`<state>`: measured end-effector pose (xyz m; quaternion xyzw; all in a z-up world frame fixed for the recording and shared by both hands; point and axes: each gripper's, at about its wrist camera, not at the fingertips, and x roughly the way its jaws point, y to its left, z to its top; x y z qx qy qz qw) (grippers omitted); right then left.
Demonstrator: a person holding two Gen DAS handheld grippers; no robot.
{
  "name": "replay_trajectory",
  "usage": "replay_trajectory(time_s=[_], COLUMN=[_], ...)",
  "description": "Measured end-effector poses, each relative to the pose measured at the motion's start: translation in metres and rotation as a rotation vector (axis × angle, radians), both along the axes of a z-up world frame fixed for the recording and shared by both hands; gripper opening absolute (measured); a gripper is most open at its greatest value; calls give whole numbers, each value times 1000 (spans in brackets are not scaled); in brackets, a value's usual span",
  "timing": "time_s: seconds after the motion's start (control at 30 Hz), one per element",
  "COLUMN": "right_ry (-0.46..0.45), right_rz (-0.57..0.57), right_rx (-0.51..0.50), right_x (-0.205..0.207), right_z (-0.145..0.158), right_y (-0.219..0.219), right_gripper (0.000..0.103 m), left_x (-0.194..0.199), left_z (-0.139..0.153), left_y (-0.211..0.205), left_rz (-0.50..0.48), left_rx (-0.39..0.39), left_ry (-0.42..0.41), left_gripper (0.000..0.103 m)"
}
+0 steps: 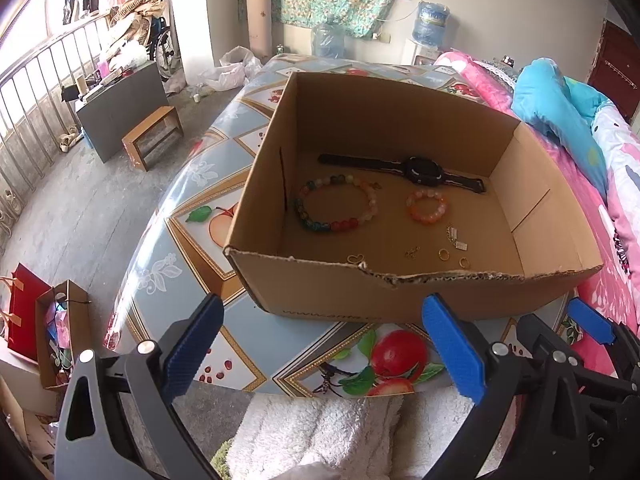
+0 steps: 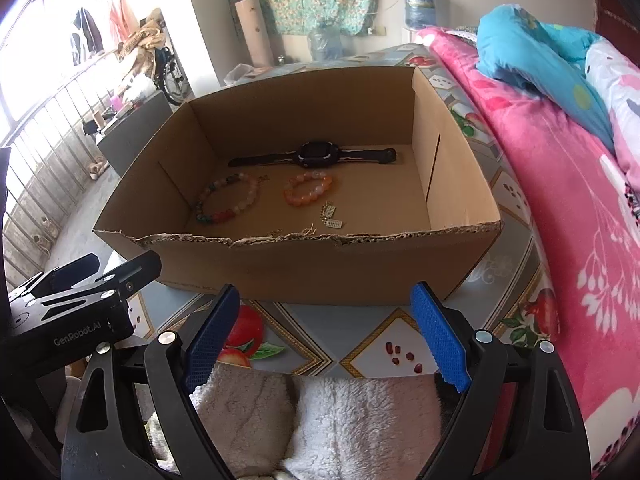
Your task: Organize jewelry
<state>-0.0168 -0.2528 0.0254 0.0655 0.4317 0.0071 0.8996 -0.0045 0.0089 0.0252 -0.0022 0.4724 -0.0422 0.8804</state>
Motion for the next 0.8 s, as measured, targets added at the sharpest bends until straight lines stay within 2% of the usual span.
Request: replay_trajectory(time_s=[0.37,0.8], right_ry=[1,25], right_rz=[-1,3], right_rx=[-12,-9], right_x=[4,12], right_z=[9,5], right_y=[-6,-8], right_gripper=[84,84], left_x=[3,10], left_z=[-7,-10], left_y=[-11,-22], left_rz=[-33,-47], left_rx=[-8,22], left_ry=[44,59], left_gripper=[97,97])
